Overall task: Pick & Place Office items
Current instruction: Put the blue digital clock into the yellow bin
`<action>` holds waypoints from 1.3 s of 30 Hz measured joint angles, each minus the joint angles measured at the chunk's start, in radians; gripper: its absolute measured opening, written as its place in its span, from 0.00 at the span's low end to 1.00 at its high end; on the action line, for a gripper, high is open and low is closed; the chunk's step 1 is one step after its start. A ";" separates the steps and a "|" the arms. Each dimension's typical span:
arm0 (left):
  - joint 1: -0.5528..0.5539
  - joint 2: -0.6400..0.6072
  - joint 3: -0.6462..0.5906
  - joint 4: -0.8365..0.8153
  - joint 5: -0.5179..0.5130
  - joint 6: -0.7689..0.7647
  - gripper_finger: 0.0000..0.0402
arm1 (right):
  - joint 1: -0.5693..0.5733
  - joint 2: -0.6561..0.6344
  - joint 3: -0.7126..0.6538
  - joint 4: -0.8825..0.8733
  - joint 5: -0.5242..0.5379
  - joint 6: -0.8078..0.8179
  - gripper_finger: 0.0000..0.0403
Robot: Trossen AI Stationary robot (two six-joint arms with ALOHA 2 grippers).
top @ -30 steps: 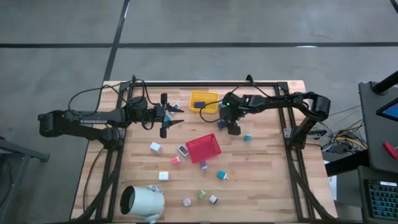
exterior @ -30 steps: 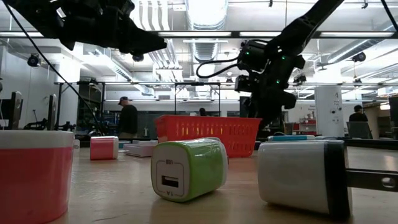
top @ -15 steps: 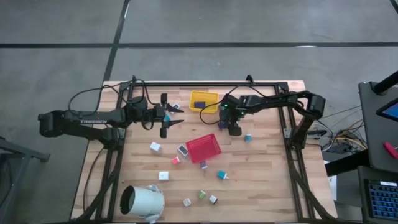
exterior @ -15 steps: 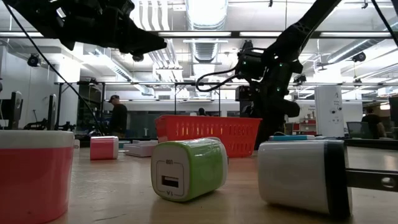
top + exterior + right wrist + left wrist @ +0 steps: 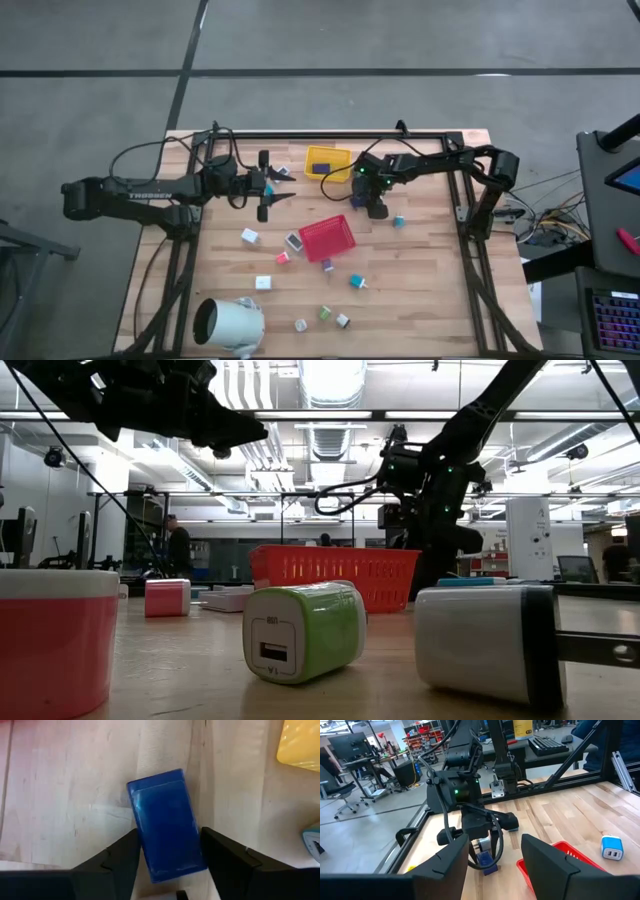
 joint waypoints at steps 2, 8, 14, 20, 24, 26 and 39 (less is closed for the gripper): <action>0.000 0.000 0.000 0.000 0.000 0.000 0.46 | 0.001 0.000 0.000 0.000 0.002 0.005 0.41; 0.000 0.000 0.000 0.000 0.000 0.000 0.46 | 0.005 0.000 0.000 0.001 0.004 0.002 0.37; 0.000 0.000 0.000 -0.001 -0.002 0.000 0.46 | 0.028 0.000 0.000 0.003 0.014 -0.032 0.37; 0.000 0.000 0.000 -0.005 -0.002 0.000 0.46 | 0.040 0.001 0.000 0.005 0.018 -0.038 0.37; 0.000 0.000 0.000 -0.008 -0.002 0.000 0.46 | 0.040 0.001 -0.001 0.010 0.017 -0.035 0.37; 0.000 0.000 0.000 -0.008 -0.002 0.000 0.46 | 0.040 0.001 -0.002 0.020 0.015 -0.026 0.37; 0.000 0.000 0.000 -0.028 -0.003 0.000 0.46 | 0.042 0.002 -0.026 0.186 -0.025 0.004 0.37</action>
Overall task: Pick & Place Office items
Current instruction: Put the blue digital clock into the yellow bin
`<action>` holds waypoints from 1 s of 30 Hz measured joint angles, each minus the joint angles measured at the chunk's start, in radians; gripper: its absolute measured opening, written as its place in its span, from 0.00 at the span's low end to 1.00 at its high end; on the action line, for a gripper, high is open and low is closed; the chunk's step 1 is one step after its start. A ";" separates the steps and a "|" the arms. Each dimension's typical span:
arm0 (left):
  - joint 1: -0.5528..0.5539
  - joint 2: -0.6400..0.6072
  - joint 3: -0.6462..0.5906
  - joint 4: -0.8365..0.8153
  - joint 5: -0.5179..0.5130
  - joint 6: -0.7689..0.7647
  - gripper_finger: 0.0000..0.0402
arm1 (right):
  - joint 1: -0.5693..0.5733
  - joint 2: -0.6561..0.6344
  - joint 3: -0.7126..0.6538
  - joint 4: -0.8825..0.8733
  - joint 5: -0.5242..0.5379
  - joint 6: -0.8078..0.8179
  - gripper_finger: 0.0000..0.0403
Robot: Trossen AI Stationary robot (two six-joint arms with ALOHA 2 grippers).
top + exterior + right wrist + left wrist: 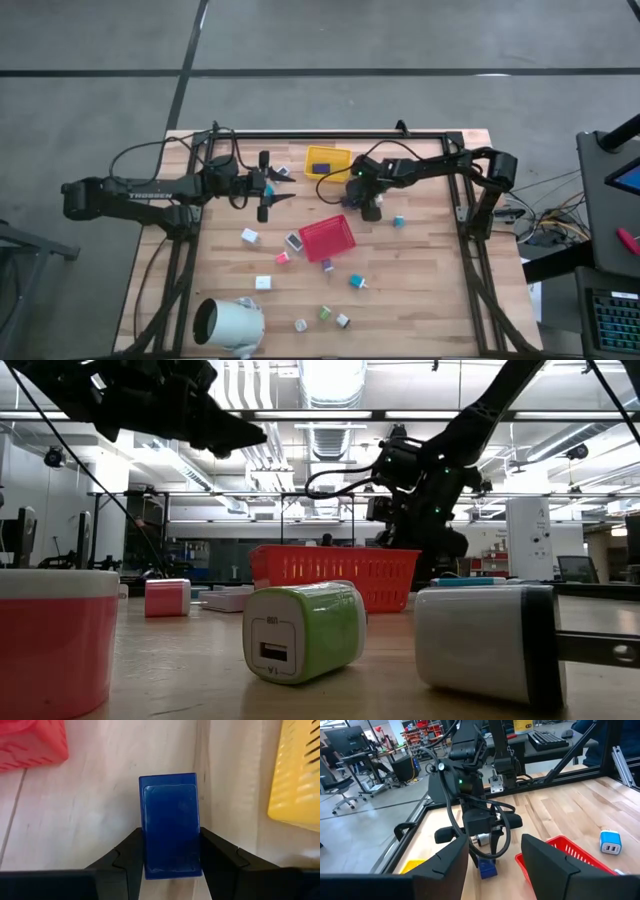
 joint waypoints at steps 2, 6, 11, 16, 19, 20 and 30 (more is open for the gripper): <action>0.000 0.000 0.000 -0.003 0.000 0.000 0.46 | 0.000 0.000 -0.008 0.021 0.000 0.000 0.37; 0.000 0.000 0.000 -0.003 0.000 0.000 0.46 | 0.000 -0.001 -0.028 0.077 -0.001 0.009 0.37; 0.000 0.000 0.000 -0.003 0.000 0.000 0.46 | 0.000 -0.005 -0.067 0.165 -0.001 0.030 0.37; 0.000 0.000 0.000 -0.005 -0.001 0.000 0.46 | 0.000 -0.021 -0.113 0.241 -0.002 0.056 0.37; 0.000 0.000 0.000 -0.007 -0.001 0.000 0.46 | 0.000 -0.042 -0.142 0.292 -0.003 0.063 0.37; 0.000 0.000 0.000 -0.007 -0.001 0.000 0.46 | -0.001 -0.049 -0.150 0.308 -0.006 0.069 0.37; 0.000 0.000 0.000 -0.011 -0.002 0.000 0.46 | -0.008 -0.076 -0.256 0.615 -0.046 0.133 0.37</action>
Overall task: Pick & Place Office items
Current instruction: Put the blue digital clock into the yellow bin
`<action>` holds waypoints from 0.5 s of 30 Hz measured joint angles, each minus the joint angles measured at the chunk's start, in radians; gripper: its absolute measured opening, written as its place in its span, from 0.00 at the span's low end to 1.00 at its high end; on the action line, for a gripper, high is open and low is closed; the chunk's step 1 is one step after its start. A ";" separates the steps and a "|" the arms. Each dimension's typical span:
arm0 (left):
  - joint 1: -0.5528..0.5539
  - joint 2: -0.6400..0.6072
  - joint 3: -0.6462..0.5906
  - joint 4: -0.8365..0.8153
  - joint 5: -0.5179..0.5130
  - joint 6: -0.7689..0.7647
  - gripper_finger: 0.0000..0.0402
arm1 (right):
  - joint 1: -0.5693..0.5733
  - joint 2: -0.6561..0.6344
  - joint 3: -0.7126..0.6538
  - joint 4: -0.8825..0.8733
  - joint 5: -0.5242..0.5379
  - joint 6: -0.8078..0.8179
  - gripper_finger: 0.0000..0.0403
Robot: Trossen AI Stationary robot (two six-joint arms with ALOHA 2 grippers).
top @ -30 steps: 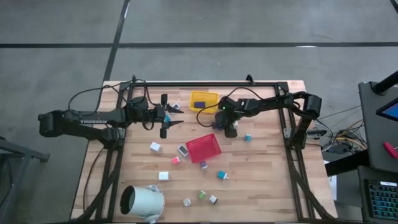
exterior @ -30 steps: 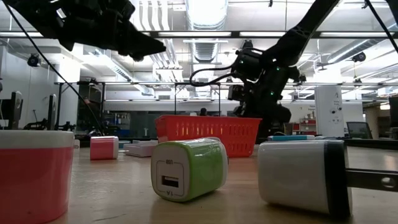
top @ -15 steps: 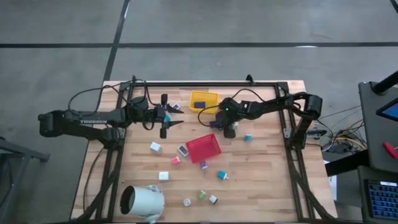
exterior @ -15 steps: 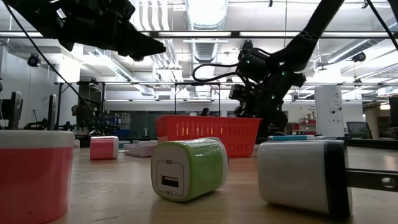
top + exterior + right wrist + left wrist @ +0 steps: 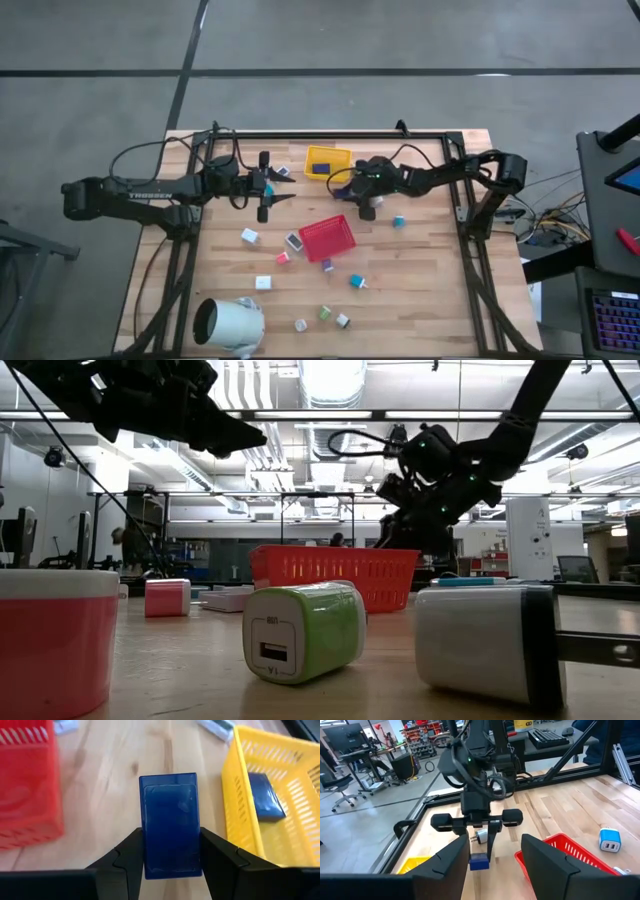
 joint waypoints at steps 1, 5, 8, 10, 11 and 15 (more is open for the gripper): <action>0.000 0.000 0.000 0.000 -0.001 0.000 0.46 | -0.001 0.000 -0.009 0.029 -0.012 0.008 0.37; 0.000 0.000 0.000 0.000 -0.001 0.000 0.46 | -0.001 -0.001 -0.037 0.126 -0.024 0.023 0.37; 0.000 0.000 0.000 0.000 -0.001 0.000 0.46 | -0.002 -0.001 -0.041 0.158 -0.031 0.024 0.37; 0.000 0.000 0.000 0.000 -0.001 0.000 0.46 | -0.002 -0.001 -0.042 0.180 -0.038 0.027 0.37; 0.000 0.000 0.000 0.000 -0.001 0.000 0.46 | -0.003 -0.001 -0.043 0.193 -0.048 0.028 0.37; 0.000 0.000 0.000 0.000 -0.001 0.000 0.46 | -0.007 -0.001 -0.044 0.255 -0.069 0.038 0.37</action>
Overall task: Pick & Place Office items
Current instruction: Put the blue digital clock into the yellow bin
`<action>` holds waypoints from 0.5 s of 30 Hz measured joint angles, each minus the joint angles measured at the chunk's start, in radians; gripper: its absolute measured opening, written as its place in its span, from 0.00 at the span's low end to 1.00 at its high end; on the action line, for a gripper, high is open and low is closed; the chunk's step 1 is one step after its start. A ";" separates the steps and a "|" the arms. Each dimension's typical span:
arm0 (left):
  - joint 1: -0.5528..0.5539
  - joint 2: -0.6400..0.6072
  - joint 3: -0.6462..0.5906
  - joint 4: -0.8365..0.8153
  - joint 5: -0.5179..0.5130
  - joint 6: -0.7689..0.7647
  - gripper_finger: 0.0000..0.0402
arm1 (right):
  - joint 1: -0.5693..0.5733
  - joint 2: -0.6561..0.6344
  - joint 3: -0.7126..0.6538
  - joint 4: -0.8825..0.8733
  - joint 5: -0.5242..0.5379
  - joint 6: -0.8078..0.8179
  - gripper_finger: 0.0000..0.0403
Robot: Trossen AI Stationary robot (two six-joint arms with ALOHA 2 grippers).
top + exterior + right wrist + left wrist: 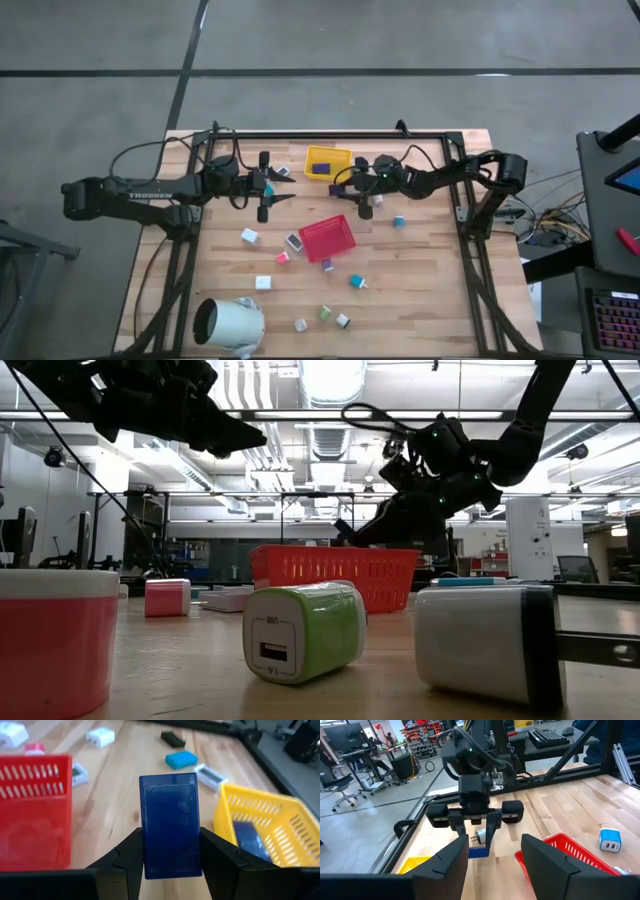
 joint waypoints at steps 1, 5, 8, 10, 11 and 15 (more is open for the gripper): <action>0.000 0.000 0.000 0.000 0.000 0.000 0.46 | -0.005 0.000 0.000 0.014 -0.009 0.003 0.37; 0.000 0.000 0.000 0.000 0.000 0.000 0.46 | -0.029 0.000 0.000 0.076 -0.042 0.014 0.37; 0.000 0.000 0.000 0.000 0.000 0.000 0.46 | -0.053 0.002 0.000 0.125 -0.083 0.040 0.37; 0.000 0.000 0.000 0.000 0.000 0.000 0.46 | -0.065 0.002 0.000 0.150 -0.095 0.045 0.37; 0.000 0.000 0.000 0.000 0.000 0.000 0.46 | -0.071 0.002 0.000 0.162 -0.098 0.046 0.37; 0.000 0.000 0.000 0.000 0.000 0.000 0.46 | -0.095 0.002 0.000 0.233 -0.143 0.073 0.37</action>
